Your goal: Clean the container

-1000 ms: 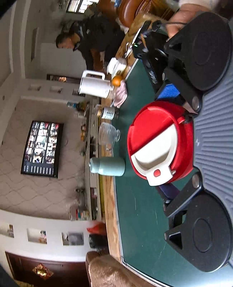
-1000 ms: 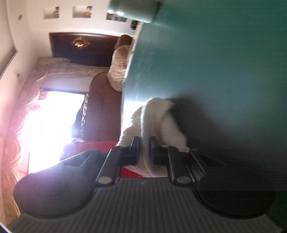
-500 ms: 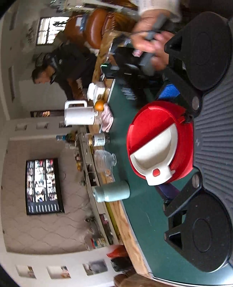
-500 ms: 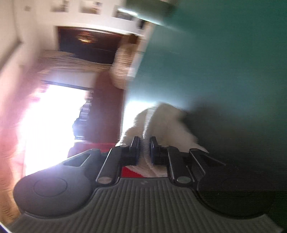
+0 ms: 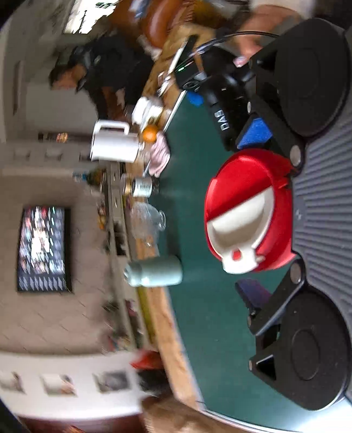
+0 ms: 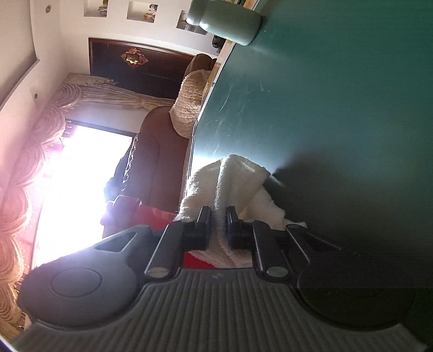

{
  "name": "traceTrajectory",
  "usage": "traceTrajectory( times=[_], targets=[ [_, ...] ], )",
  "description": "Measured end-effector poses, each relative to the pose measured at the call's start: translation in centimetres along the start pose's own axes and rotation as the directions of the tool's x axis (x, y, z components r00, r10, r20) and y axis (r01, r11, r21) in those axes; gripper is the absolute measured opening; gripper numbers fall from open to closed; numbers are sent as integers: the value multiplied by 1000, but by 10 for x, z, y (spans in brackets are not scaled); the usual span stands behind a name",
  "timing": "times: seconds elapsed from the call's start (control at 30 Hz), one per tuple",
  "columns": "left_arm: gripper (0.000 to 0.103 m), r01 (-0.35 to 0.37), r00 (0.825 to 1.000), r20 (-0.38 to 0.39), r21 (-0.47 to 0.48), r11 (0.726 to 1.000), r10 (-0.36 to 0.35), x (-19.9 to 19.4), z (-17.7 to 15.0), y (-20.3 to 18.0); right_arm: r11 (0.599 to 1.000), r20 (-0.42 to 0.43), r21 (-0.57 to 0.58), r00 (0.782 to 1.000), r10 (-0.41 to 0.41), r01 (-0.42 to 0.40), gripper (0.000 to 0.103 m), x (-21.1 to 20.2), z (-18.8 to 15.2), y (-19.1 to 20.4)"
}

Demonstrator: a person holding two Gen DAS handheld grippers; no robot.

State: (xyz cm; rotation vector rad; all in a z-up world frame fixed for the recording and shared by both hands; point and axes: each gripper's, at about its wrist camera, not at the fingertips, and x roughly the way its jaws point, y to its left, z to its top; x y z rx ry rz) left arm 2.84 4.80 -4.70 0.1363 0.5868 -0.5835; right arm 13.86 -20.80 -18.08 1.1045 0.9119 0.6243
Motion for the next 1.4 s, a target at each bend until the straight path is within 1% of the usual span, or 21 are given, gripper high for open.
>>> traceTrajectory(
  times=[0.07,0.17,0.27,0.37,0.4,0.43,0.5,0.63,0.7,0.77,0.8,0.83,0.93,0.97,1.0,1.07,1.13,1.2,1.23,1.3,1.4],
  targets=[
    [103,-18,1000,9,-54,998,19,-3,0,3,1000,1,-1,1000,1,-1,15,4,1,2],
    [103,-103,995,-4,-115,988,103,-7,-1,-3,1000,3,-5,1000,0,0,15,8,-1,3],
    [103,-207,978,-11,-108,972,207,-8,1,-19,1000,5,-2,1000,2,-2,15,0,-6,1],
    [103,-281,960,-38,-77,957,278,-2,6,-34,1000,1,4,1000,7,-7,15,-5,-10,-1],
    [103,-290,957,-39,-68,954,288,-1,7,-37,1000,1,6,1000,8,-8,15,-4,-10,-2],
    [102,-276,961,-28,-64,959,274,-2,4,-35,1000,2,8,1000,10,-10,15,-7,-11,-3],
    [95,-246,969,-6,-55,968,246,-6,-1,-32,1000,2,9,1000,18,-18,15,-9,-11,-4],
    [95,-187,981,37,-35,982,188,-12,-11,-24,999,-2,23,999,46,-46,15,-15,-10,-4],
    [95,-157,986,58,-25,987,159,-15,-17,-21,994,2,45,995,104,-104,15,-17,-8,0],
    [95,-128,989,79,-13,992,129,-18,-22,-17,983,13,63,985,174,-174,15,-18,-5,5],
    [95,-113,990,89,-7,994,113,-20,-24,-15,979,12,61,981,193,-193,15,-16,-4,7],
    [95,-99,990,99,-1,995,98,-22,-27,-14,980,4,53,981,192,-192,15,-12,-2,7],
    [95,-57,991,126,19,998,54,-27,-34,-8,997,-42,16,997,71,-70,15,9,-4,0],
    [95,-48,991,128,22,999,45,-30,-35,-6,999,-59,30,998,39,-37,15,16,-5,-7],
    [95,-40,991,129,18,999,37,-32,-36,-2,998,-75,67,997,26,-21,15,22,-6,-15],
    [95,-25,991,131,4,1000,24,-34,-37,4,992,-78,120,995,58,-49,15,23,-8,-19],
    [95,-10,991,136,10,1000,8,-36,-38,6,989,-61,99,991,119,-113,15,17,-7,-7],
    [95,-4,990,138,39,999,-2,-36,-39,3,977,-46,84,979,198,-194,15,10,-4,7],
    [95,-1,990,139,54,999,-7,-35,-39,1,978,-43,64,978,202,-199,15,9,-2,13],
    [95,8,991,135,80,997,-19,-34,-38,-1,985,-44,21,984,173,-173,15,12,3,19],
    [95,24,991,124,119,993,-39,-31,-36,-4,996,-80,61,994,70,-66,15,28,6,-2]
  ],
)
